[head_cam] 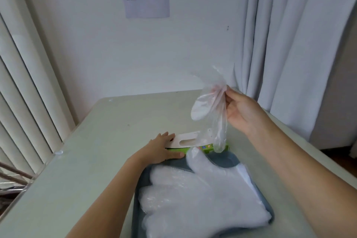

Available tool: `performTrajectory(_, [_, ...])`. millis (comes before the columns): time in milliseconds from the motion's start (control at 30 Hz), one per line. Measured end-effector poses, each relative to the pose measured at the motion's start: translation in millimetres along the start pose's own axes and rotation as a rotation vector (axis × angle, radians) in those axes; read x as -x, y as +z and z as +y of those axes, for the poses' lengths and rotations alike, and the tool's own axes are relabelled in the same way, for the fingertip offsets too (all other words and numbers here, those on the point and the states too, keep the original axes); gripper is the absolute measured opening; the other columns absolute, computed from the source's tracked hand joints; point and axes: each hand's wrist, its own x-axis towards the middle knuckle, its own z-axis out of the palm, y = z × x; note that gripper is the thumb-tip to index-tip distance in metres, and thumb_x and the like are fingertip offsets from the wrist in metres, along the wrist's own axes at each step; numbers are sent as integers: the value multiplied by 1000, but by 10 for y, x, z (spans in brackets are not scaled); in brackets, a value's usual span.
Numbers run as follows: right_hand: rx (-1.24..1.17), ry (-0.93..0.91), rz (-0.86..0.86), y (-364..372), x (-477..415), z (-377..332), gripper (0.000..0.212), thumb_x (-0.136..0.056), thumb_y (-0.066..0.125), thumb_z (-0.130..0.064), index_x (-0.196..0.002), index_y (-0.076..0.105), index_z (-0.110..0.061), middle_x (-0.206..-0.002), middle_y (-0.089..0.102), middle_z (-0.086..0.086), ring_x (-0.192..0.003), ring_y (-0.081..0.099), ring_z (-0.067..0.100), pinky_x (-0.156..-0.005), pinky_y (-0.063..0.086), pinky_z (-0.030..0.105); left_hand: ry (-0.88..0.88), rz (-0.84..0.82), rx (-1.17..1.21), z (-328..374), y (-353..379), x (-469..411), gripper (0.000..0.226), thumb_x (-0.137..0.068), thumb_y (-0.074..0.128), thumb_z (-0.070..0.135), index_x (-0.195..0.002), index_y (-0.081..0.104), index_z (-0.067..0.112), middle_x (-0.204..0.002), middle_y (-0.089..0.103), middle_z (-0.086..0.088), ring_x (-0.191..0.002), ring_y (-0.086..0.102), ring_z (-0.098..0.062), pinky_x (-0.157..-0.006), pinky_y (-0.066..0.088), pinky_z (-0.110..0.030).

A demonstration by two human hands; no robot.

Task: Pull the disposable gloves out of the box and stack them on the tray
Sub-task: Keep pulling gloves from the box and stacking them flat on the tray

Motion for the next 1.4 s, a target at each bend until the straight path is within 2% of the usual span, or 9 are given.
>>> performTrajectory(67, [32,69,-40,53,152,-39,27,-96,47,-9,-85,71,-4,-77,73,5,-69,70,12,-65,58,24,57,126,108,149,-115,101,90,-70,64,64,-148,34,29,-157,27,6,-144,23,-12,-114,21,-28])
performTrajectory(167, [55,143,-82,10,327,-4,18,-85,57,-11,-94,70,-3,-84,72,7,-76,69,17,-73,58,28,277,221,485,463,-271,352,62,-81,49,69,-134,50,37,-142,47,16,-131,43,-4,-85,41,-7])
performTrajectory(267, [53,180,-98,-24,454,81,29,-90,56,-11,-113,65,4,-95,70,10,-87,67,20,-79,57,30,377,164,651,733,-304,567,58,-73,45,83,-114,64,47,-130,59,21,-126,48,0,-96,40,-22])
performTrajectory(500, [75,211,-165,90,763,169,26,-88,51,-5,-108,66,4,-102,64,20,-83,67,21,-76,58,36,404,349,887,1209,-242,915,16,-86,69,16,-80,70,1,-75,69,-3,-70,61,-11,-69,46,-21])
performTrajectory(600, [194,277,-150,137,882,155,29,-94,51,-16,-113,63,3,-108,64,20,-92,66,27,-84,57,38,367,495,742,1278,-292,987,20,-87,69,19,-74,64,5,-70,62,-2,-60,53,-8,-57,41,-15])
performTrajectory(800, [433,307,-152,182,967,-226,94,-67,58,-78,-125,57,-4,-123,64,15,-110,64,30,-97,50,46,418,657,-27,1329,-521,1214,23,-85,67,23,-67,53,24,-55,52,8,-53,55,-12,-52,44,-25])
performTrajectory(933, [687,270,-240,331,1106,-398,69,-65,76,-54,-112,64,-5,-113,69,15,-97,69,26,-77,56,33,419,445,-223,1350,-615,1313,18,-84,70,23,-70,60,20,-57,51,9,-51,56,-13,-47,41,-23])
performTrajectory(1100, [875,245,-120,333,1188,-205,9,-88,65,-6,-93,67,2,-79,71,12,-62,69,14,-61,57,24,326,128,-160,1272,-754,1270,20,-79,78,27,-68,64,17,-50,57,8,-37,45,-4,-42,36,-13])
performTrajectory(1400, [1107,367,102,-215,1225,296,18,-93,55,-3,-75,57,-2,-53,60,10,-36,57,13,-38,45,18,173,150,-218,695,-494,812,9,-80,66,12,-82,72,4,-70,71,0,-60,63,-6,-63,51,-21])
